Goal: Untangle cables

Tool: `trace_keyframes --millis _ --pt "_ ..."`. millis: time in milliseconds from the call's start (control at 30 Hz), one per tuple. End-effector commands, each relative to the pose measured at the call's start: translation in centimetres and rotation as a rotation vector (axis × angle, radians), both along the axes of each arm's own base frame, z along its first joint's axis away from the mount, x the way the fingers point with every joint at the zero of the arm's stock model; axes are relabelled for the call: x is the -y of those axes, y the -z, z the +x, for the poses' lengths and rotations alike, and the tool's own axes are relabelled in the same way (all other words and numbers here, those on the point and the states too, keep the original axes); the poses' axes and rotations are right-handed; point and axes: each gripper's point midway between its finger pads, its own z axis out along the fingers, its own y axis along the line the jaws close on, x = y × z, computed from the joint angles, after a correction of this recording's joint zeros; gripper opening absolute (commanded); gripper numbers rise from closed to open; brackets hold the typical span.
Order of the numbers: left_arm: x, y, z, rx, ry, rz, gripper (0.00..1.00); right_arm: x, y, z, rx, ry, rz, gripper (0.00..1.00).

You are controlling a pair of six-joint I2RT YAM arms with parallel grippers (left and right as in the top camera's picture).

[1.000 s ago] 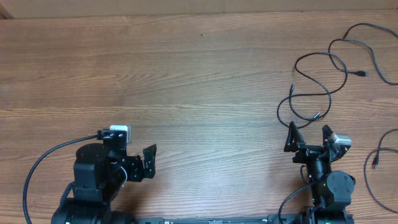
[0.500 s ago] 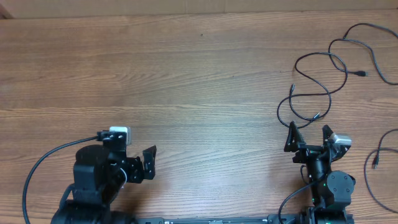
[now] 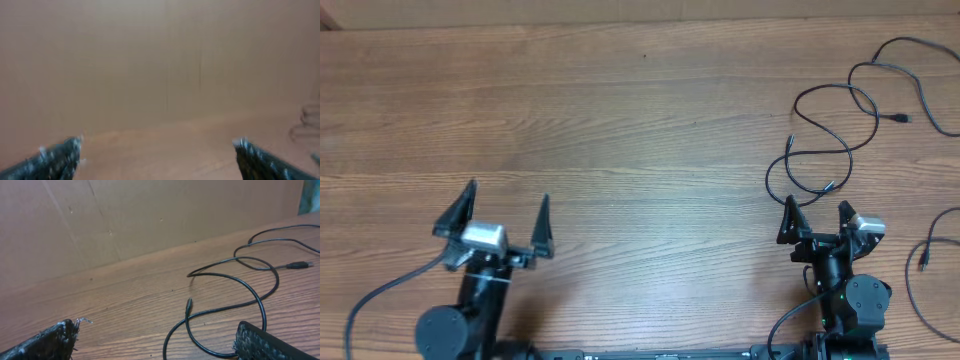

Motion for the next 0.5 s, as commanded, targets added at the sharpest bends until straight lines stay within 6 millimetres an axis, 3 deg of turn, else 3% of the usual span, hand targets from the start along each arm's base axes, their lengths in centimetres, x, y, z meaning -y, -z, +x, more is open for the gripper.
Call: trace_keyframes --millis 0,167,233,467 --pt "0.6 3.2 0.3 0.073 0.030 0.040 1.00 0.1 0.1 0.0 0.006 0.009 -0.005 1.00" --pt "-0.2 7.3 0.6 0.112 -0.012 0.036 1.00 0.1 0.1 0.0 0.006 0.009 -0.005 1.00" --pt "-0.6 9.3 1.1 0.037 -0.032 0.042 1.00 0.1 0.1 0.0 0.006 0.009 -0.005 1.00" --pt "-2.7 12.9 1.7 -0.098 -0.159 0.115 1.00 0.1 0.1 0.0 0.006 0.009 -0.005 1.00"
